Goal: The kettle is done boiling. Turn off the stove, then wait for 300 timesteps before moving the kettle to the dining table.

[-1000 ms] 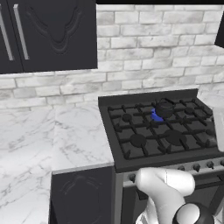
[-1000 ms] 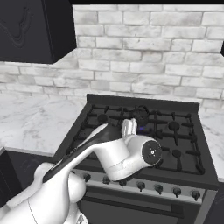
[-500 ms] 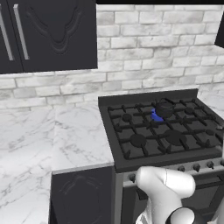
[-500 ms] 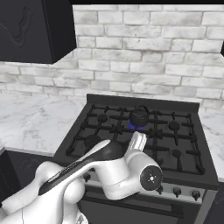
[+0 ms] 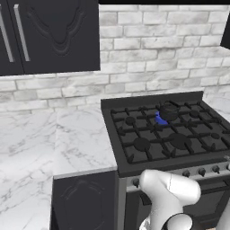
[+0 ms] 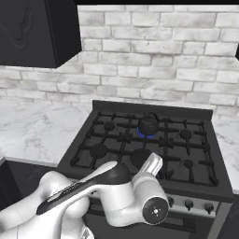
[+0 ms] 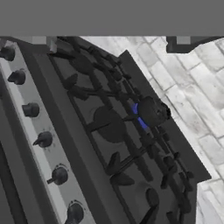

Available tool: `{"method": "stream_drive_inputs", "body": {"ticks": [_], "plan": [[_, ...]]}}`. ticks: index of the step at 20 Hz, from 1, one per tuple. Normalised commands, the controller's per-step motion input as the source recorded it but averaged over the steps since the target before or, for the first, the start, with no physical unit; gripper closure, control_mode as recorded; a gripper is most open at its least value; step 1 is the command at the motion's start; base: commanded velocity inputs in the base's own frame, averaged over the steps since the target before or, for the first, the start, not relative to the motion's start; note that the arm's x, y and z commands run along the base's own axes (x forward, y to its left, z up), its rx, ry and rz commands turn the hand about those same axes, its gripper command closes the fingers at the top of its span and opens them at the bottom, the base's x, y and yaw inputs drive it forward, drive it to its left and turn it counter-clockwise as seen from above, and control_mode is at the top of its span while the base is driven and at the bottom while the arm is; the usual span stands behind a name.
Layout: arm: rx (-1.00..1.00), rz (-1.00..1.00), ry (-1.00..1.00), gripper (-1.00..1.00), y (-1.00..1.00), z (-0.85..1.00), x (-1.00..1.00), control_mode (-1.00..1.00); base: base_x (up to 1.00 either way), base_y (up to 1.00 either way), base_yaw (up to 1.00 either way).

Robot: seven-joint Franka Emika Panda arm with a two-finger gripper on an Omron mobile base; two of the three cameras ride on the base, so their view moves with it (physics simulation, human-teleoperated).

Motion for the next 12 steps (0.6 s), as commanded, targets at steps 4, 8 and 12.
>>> {"method": "stream_drive_inputs", "body": {"ticks": [4,8,12], "plan": [[0.1,-0.14,0.0,-1.0,-0.14,-0.15,-0.16,-1.0,0.0,0.0,0.0],[0.09,-0.11,0.0,-1.0,-0.11,-0.14,-0.16,-1.0,0.0,0.0,0.0],[0.08,-0.09,0.0,-1.0,-0.1,-0.15,-0.15,-1.0,0.0,0.0,0.0]]}}
